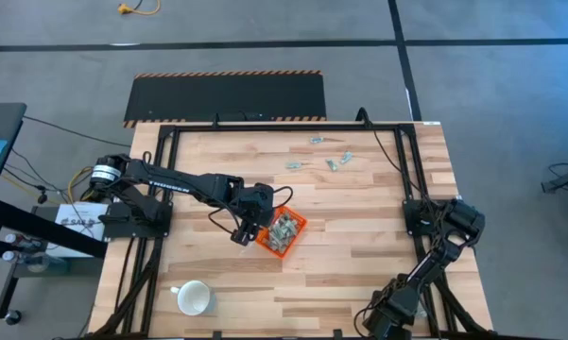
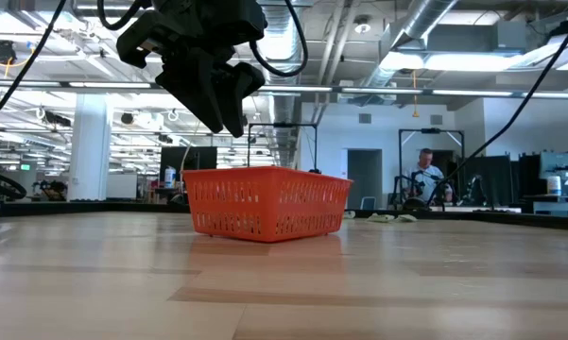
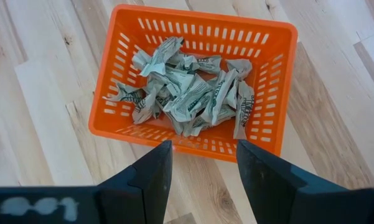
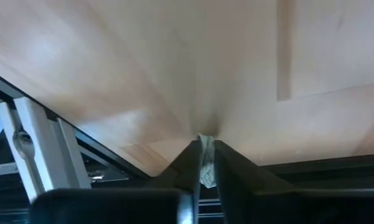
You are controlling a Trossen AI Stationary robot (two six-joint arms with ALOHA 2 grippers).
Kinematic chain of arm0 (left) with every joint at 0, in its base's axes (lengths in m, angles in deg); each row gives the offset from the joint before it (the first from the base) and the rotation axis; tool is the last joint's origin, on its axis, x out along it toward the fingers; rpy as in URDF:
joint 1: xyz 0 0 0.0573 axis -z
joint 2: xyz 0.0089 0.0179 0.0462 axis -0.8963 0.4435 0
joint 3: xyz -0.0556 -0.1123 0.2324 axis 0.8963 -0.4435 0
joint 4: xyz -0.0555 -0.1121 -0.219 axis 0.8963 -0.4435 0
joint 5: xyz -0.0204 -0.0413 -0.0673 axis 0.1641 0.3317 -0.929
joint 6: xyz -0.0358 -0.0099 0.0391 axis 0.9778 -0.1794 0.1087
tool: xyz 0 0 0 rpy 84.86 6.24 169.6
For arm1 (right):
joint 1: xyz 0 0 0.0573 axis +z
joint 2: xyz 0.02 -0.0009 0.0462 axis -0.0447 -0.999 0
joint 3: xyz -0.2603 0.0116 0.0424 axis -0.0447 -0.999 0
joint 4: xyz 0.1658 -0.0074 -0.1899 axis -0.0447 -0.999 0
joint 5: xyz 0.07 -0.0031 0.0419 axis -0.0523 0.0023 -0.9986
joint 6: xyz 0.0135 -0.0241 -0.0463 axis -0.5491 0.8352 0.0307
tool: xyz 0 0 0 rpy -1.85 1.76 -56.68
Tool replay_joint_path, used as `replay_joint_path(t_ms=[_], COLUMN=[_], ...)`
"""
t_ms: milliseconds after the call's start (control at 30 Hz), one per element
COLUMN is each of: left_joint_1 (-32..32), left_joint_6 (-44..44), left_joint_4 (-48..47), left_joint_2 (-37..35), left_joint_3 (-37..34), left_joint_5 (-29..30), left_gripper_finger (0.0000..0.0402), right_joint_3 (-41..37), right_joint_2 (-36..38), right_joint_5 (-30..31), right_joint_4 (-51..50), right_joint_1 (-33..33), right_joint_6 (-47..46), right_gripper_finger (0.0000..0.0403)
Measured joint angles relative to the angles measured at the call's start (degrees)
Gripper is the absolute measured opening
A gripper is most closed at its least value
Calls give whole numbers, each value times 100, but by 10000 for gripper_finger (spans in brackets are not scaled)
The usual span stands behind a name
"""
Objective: Pick and place Stevia / Truvia into bins
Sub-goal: Put the stevia packet into the orange bin
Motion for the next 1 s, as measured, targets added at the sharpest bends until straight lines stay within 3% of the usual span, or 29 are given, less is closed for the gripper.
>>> replay_joint_path(t_ms=[100,267,400,500,600,767,1000], left_joint_1=[0,0,0,-11,-25,-92,-388], left_joint_6=[1,3,2,7,26,83,377], left_joint_4=[0,-24,-164,-305,-456,-734,-1028], left_joint_2=[0,0,0,0,0,0,-121], left_joint_3=[0,0,0,2,2,2,7], left_joint_5=[20,44,46,49,55,59,165], left_gripper_finger=[169,169,169,169,169,169,169], right_joint_3=[2,4,166,450,819,1343,1506], right_joint_2=[2,2,11,11,17,52,580], right_joint_5=[-3,4,107,524,1286,3128,5310], right_joint_4=[-8,-94,-635,-1256,-1707,-2036,-1346], right_joint_1=[-44,-203,-486,-737,-1029,-1609,-2579], right_joint_6=[0,2,165,480,824,1270,2243], right_gripper_finger=[8,9,5,3,3,2,1])
